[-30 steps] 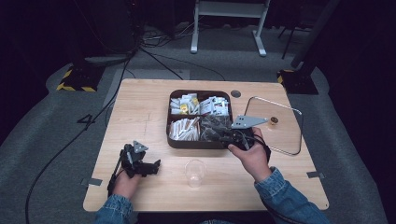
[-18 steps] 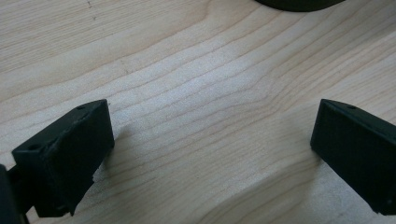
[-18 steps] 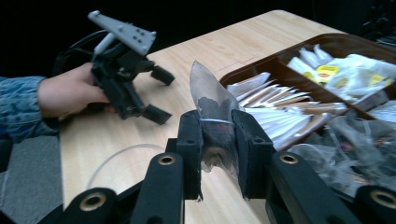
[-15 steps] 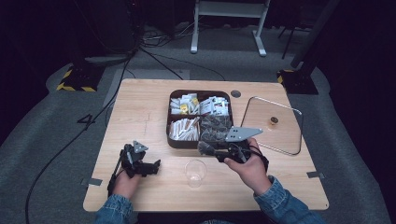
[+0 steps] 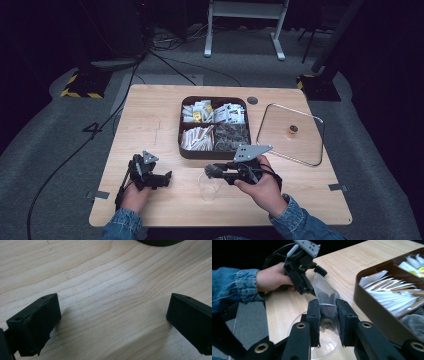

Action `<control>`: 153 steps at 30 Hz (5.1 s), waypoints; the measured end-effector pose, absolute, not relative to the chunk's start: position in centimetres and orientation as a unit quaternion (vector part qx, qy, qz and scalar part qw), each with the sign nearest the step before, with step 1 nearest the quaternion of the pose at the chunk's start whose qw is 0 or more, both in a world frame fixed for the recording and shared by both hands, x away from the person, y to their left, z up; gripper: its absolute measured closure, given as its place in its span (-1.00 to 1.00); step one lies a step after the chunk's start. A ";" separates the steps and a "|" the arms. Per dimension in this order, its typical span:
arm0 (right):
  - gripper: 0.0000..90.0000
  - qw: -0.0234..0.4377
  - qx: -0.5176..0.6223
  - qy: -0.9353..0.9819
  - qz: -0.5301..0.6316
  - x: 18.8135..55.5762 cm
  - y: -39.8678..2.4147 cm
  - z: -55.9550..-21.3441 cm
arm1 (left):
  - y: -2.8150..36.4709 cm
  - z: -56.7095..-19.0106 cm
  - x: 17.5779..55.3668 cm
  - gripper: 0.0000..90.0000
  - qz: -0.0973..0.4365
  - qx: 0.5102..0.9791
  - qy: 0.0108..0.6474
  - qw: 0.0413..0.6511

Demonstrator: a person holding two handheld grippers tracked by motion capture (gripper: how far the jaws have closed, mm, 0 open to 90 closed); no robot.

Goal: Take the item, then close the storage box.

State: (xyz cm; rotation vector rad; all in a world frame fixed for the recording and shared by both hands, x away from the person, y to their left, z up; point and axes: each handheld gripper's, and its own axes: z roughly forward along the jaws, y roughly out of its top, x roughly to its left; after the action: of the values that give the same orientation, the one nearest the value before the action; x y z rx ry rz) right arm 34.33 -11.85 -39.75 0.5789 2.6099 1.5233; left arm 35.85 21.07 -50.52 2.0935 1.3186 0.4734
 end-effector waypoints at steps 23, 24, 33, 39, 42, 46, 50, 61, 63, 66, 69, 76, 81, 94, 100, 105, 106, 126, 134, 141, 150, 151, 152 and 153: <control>0.53 0.011 0.184 0.869 0.459 33.3 -10.9 -42.3 | 21.1 -50.5 35.9 -1.00 0.179 0.791 0.498 0.306; 0.49 0.010 0.184 0.868 0.460 33.2 -10.9 -42.3 | 21.1 -50.5 35.8 -1.00 0.179 0.791 0.498 0.306; 0.29 0.017 0.185 0.862 0.471 33.2 -10.9 -42.0 | 21.1 -50.5 35.8 -1.00 0.179 0.791 0.498 0.306; 0.12 0.038 0.194 0.854 0.482 33.8 -11.4 -41.1 | 21.1 -50.5 35.9 -1.00 0.179 0.791 0.498 0.306; 0.07 0.047 0.202 0.849 0.485 34.2 -11.8 -40.7 | 21.1 -50.5 35.9 -1.00 0.179 0.791 0.498 0.306; 0.05 0.060 0.209 0.847 0.485 34.8 -12.3 -40.2 | 21.0 -50.5 36.0 -1.00 0.177 0.791 0.498 0.307; 0.05 0.067 0.219 0.842 0.488 35.3 -12.8 -39.9 | 21.0 -50.5 36.0 -1.00 0.177 0.791 0.497 0.308; 0.04 0.085 0.243 0.832 0.492 36.7 -14.1 -39.1 | 21.0 -50.5 36.1 -1.00 0.177 0.791 0.497 0.309; 0.04 0.092 0.248 0.829 0.493 37.1 -14.4 -39.0 | 21.0 -50.5 36.1 -1.00 0.177 0.791 0.498 0.308; 0.04 0.097 0.257 0.825 0.494 37.8 -14.9 -38.8 | 21.0 -50.5 36.0 -1.00 0.177 0.790 0.499 0.308; 0.04 0.111 0.266 0.821 0.492 38.6 -15.6 -38.5 | 21.0 -50.5 36.0 -1.00 0.177 0.790 0.499 0.308; 0.04 0.133 0.301 0.810 0.485 40.9 -17.8 -38.4 | 21.0 -50.5 36.0 -1.00 0.177 0.791 0.498 0.307; 0.04 0.144 0.327 0.802 0.479 42.5 -19.5 -38.9 | 21.1 -50.5 36.0 -1.00 0.178 0.790 0.500 0.307; 0.04 0.194 0.394 0.783 0.440 47.7 -22.9 -40.9 | 21.2 -50.5 35.8 -1.00 0.178 0.790 0.501 0.306; 0.01 0.201 0.432 0.772 0.420 49.9 -24.5 -42.7 | 21.2 -50.5 35.8 -1.00 0.179 0.790 0.500 0.307; 0.00 0.217 0.452 0.765 0.405 51.0 -25.9 -44.1 | 21.1 -50.5 35.7 -1.00 0.180 0.788 0.503 0.306; 0.00 0.219 0.455 0.764 0.402 51.2 -26.2 -44.4 | 21.1 -50.5 35.7 -1.00 0.180 0.787 0.505 0.305; -0.03 0.262 0.526 0.731 0.347 52.3 -32.3 -47.6 | 21.0 -50.5 35.7 -1.00 0.180 0.787 0.505 0.306; -0.05 0.278 0.533 0.721 0.345 52.2 -33.2 -47.4 | 21.0 -50.5 35.8 -1.00 0.180 0.788 0.503 0.306; -0.07 0.277 0.548 0.716 0.331 52.2 -34.3 -48.0 | 21.0 -50.5 35.8 -1.00 0.181 0.788 0.503 0.306; 0.09 0.260 0.559 0.716 0.327 52.3 -34.9 -49.3 | 21.0 -50.5 35.7 -1.00 0.180 0.788 0.503 0.306; 0.18 0.253 0.557 0.720 0.326 52.3 -34.9 -49.4 | 21.0 -50.5 35.7 -1.00 0.180 0.788 0.503 0.306; 0.21 0.249 0.555 0.723 0.328 52.3 -34.9 -49.5 | 21.0 -50.5 35.7 -1.00 0.180 0.788 0.503 0.306; 0.25 0.250 0.553 0.724 0.329 52.3 -34.9 -49.5 | 21.0 -50.5 35.7 -1.00 0.180 0.788 0.503 0.306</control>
State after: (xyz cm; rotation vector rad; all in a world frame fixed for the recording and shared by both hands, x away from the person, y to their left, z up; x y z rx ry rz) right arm 52.30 -34.85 -49.48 1.5052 1.9711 0.8954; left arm 35.75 21.03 -50.53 2.0861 1.3315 0.4768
